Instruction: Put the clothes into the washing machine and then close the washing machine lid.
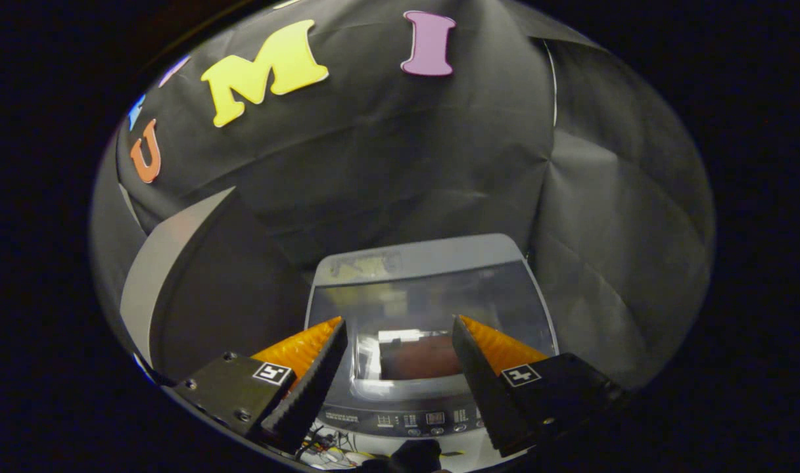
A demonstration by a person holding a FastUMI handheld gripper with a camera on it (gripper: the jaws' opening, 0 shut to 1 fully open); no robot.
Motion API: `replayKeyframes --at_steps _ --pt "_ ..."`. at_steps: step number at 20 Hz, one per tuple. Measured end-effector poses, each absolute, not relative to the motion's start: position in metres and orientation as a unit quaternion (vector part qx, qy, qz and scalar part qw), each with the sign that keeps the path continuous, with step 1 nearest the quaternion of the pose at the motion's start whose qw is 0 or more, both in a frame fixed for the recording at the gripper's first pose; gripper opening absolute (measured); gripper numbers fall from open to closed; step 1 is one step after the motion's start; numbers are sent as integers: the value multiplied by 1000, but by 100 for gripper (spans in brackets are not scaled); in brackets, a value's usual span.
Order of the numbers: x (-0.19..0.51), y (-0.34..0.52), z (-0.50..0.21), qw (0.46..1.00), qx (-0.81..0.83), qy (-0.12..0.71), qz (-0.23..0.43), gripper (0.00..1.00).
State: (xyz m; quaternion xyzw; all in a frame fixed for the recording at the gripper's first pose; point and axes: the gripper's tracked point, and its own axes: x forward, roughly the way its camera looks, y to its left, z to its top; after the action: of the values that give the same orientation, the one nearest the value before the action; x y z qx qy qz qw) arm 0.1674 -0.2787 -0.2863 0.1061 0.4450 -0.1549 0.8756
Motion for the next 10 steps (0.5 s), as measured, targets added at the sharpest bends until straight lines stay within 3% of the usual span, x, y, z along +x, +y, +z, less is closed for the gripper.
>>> replayKeyframes --at_steps 5,10 --pt "144 -283 -277 881 90 436 -163 98" --pt "152 -283 -224 919 52 360 -155 98"
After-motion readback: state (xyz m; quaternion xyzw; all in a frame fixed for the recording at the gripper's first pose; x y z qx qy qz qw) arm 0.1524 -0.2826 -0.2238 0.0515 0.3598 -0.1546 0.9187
